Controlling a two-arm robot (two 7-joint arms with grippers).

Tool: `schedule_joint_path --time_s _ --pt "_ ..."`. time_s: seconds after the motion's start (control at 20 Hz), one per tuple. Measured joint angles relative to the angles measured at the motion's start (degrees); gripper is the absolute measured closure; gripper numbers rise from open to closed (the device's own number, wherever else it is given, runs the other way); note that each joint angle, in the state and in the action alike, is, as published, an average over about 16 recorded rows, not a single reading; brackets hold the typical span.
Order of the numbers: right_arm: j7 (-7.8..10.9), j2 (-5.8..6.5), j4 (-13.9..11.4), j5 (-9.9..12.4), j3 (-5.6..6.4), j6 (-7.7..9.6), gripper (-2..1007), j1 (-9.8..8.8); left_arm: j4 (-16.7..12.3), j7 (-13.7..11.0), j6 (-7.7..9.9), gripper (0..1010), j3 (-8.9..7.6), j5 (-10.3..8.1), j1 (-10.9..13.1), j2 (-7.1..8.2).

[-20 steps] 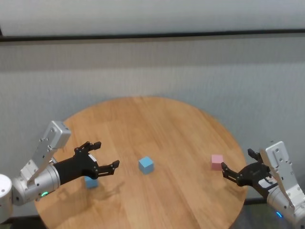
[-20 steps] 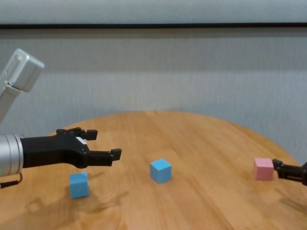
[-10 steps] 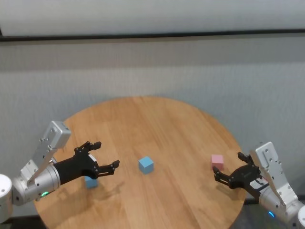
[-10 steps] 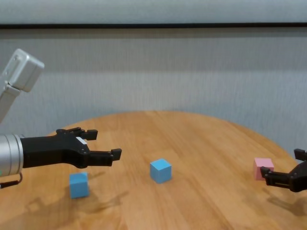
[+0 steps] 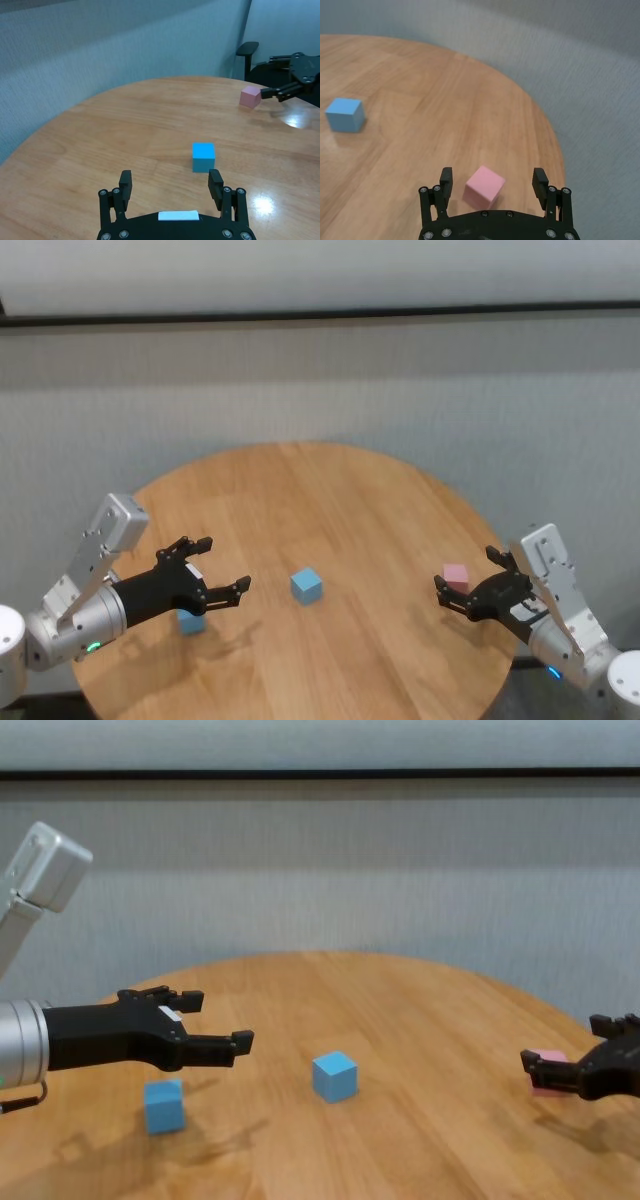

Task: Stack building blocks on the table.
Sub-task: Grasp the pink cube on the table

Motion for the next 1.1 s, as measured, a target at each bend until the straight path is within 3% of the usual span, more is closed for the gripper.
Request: schedule_joint_path --time_s 0.5,1.1 --pt "1.79 -2.73 5.53 -0.29 1.24 -0.47 0 3.09 0.0 0.0 0.0 8 0.0 0.0 0.0 0.0" --pt "4.14 -4.98 7.81 1.7 3.9 0.14 0 3.31 0.0 0.0 0.0 8 0.0 0.0 0.0 0.0"
